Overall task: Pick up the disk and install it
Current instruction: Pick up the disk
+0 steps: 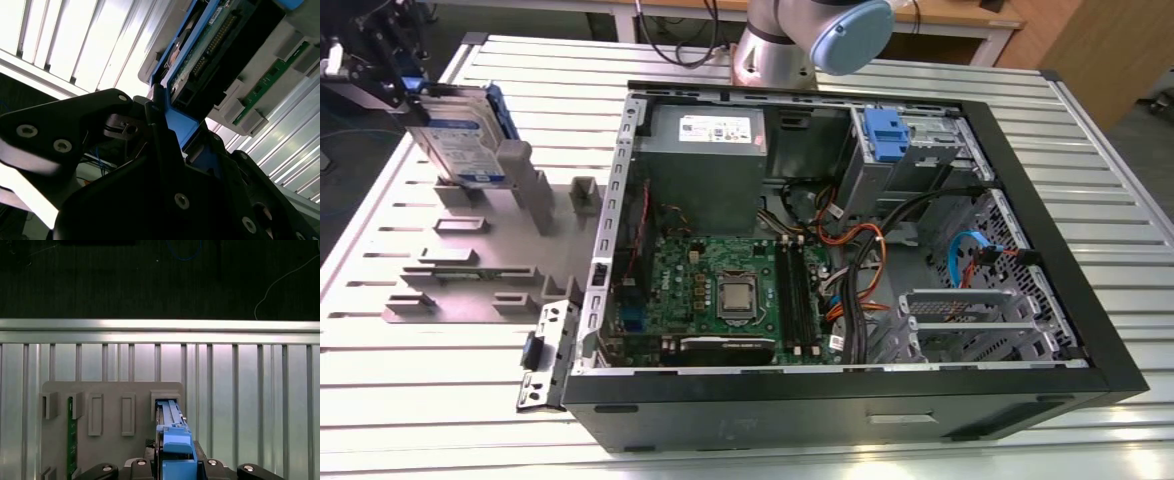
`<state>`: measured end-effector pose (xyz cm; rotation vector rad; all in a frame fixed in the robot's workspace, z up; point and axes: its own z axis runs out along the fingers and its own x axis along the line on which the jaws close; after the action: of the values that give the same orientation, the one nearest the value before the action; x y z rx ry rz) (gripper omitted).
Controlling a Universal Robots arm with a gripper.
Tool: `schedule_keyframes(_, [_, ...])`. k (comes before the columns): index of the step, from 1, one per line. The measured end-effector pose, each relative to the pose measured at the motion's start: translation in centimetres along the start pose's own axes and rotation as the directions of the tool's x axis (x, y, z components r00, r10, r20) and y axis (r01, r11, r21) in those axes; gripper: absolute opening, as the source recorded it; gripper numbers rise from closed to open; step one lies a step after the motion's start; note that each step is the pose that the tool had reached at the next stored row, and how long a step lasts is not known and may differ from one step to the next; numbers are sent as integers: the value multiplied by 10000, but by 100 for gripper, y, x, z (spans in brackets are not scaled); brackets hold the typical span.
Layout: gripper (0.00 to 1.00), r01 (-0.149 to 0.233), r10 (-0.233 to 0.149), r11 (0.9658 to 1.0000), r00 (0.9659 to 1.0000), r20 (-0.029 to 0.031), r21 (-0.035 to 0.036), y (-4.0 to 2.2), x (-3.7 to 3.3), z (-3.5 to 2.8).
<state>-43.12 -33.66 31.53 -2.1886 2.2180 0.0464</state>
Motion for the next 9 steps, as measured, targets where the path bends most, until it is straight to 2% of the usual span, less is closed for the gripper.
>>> schedule_keyframes(9, [37,0,0,10000,10000,1,2,0,-2,-40])
